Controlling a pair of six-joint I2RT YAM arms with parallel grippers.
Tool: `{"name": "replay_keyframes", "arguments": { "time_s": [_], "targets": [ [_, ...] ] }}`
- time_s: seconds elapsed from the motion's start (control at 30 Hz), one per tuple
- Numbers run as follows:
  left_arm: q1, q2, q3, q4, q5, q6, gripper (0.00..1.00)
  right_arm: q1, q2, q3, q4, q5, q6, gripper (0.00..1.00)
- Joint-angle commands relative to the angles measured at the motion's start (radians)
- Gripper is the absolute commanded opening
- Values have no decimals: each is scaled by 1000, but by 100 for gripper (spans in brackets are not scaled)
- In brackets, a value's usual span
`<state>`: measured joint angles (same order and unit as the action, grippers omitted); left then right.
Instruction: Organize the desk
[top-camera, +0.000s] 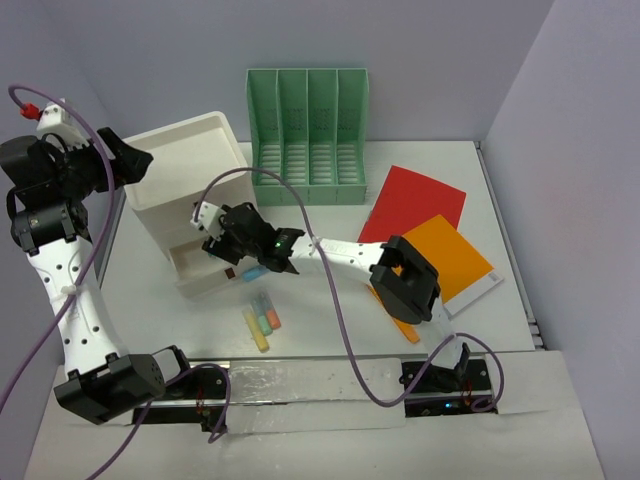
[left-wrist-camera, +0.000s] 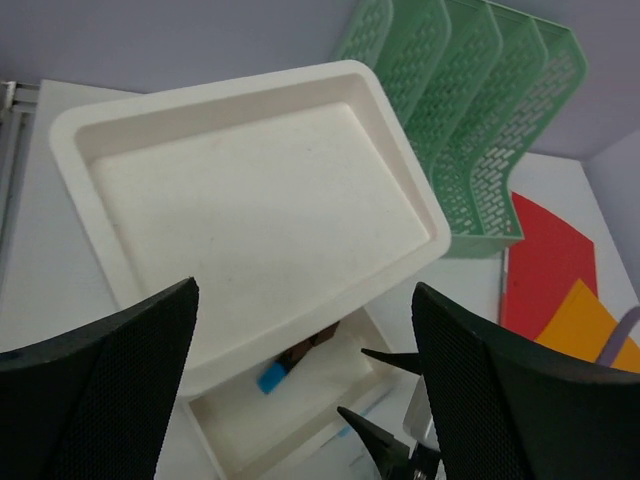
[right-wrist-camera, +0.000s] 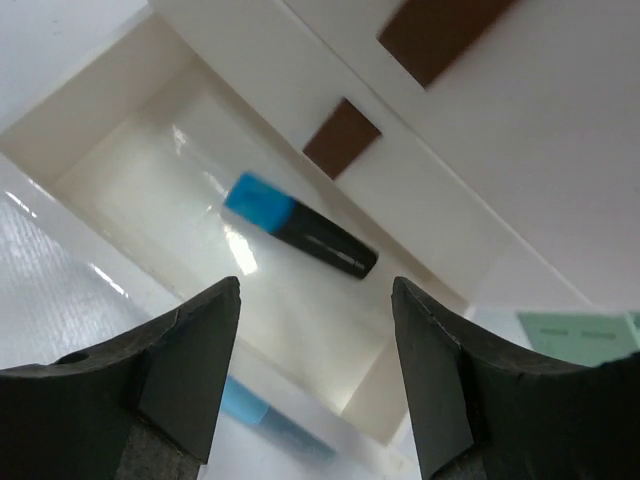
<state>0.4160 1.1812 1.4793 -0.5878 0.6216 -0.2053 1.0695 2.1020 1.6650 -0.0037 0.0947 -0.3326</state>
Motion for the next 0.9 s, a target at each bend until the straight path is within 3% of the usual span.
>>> {"name": "replay_keyframes", "arguments": {
  "time_s": [0.0,0.07,0.13,0.17,0.2,0.33,0.37,0.4,0.47,0.5,0.6,0.7,0.87],
  "targets": [
    [-8,-15,91,1,232,65,89,-14,-261,-65,35,53,214,70],
    [-51,-4,138,-75,300,186,89,-53,-339,-136,-10,37,304,70],
    [-157,29,187,-190,291,379,89,-95,-431,-197,-69,-8,429,70],
    [-220,43,210,-265,267,397,89,-127,-473,-244,-83,-13,482,70],
    [-321,53,234,-376,223,503,89,-187,-532,-324,-98,-43,560,70],
    [-544,58,156,-596,180,808,87,-321,-707,-563,-122,-58,655,69],
    [-624,35,74,-672,164,986,87,-345,-770,-646,-116,-43,659,69],
    [-625,19,73,-673,164,988,86,-345,-770,-646,-113,-43,659,69],
    [-757,-35,-133,-663,69,1157,82,-361,-843,-744,-111,-23,659,69],
    [-842,-44,-179,-632,32,1172,78,-361,-872,-759,-111,-11,659,69],
    [-956,-29,-309,-636,-33,1285,72,-364,-892,-785,-102,-12,675,69],
    [-1031,-5,-412,-672,-51,1430,68,-364,-883,-782,-100,-15,690,69],
    [-1137,32,-548,-612,-143,1476,66,-363,-860,-784,-102,-15,706,68]
  ]
}}
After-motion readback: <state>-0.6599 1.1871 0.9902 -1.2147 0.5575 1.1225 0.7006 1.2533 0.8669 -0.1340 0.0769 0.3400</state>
